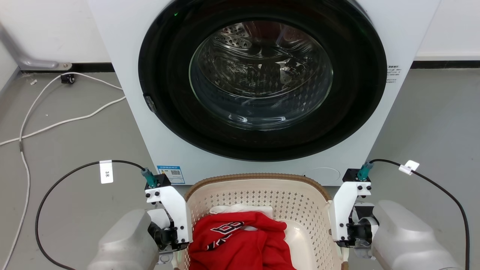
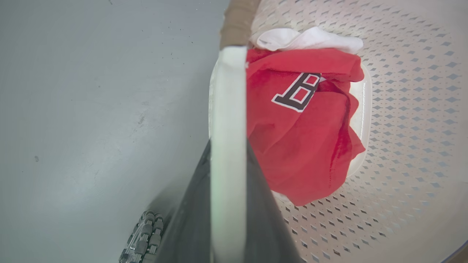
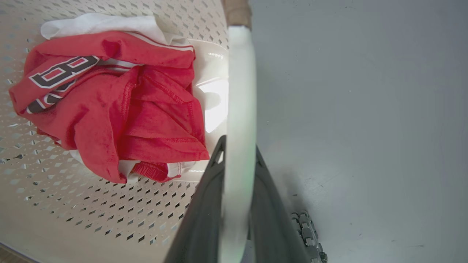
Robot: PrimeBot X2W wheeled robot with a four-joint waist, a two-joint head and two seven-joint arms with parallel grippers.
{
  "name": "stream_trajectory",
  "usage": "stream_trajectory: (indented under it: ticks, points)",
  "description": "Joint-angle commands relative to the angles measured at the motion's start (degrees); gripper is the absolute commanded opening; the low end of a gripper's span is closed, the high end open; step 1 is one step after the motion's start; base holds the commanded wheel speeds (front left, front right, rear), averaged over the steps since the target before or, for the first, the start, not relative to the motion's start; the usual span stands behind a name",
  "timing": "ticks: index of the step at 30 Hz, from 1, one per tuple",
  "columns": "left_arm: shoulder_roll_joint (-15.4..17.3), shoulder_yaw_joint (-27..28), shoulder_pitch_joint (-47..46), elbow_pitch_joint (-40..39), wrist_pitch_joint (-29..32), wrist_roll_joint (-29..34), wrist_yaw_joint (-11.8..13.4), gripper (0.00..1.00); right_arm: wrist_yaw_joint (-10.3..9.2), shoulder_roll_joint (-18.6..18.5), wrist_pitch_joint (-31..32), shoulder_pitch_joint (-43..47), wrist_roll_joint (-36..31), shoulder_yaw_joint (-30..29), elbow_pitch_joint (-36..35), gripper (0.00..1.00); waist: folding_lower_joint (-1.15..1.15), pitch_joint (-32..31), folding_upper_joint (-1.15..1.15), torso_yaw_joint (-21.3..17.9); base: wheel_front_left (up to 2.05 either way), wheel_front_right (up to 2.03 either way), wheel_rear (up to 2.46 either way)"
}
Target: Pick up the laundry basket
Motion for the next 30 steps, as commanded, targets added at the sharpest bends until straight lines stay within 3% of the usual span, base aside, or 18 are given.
stream_trajectory:
  ticks: [1, 30]
  points:
    - [-2.81, -0.11, -0.39, -1.53, -0.15, -0.92, -0.93, 0.00, 0.97, 2.91, -0.07, 0.44, 0.36, -0.28, -1.30, 0.00, 0.00, 0.00, 0.00, 0.00, 0.00, 0.00, 0.00]
    - [-2.64, -1.66, -0.48, -1.15, -0.22, -3.27, -0.92, 0.00, 0.97, 2.91, 0.41, 0.33, -0.74, -1.24, -1.30, 0.00, 0.00, -0.16, 0.00, 0.10, 0.00, 0.00, 0.00]
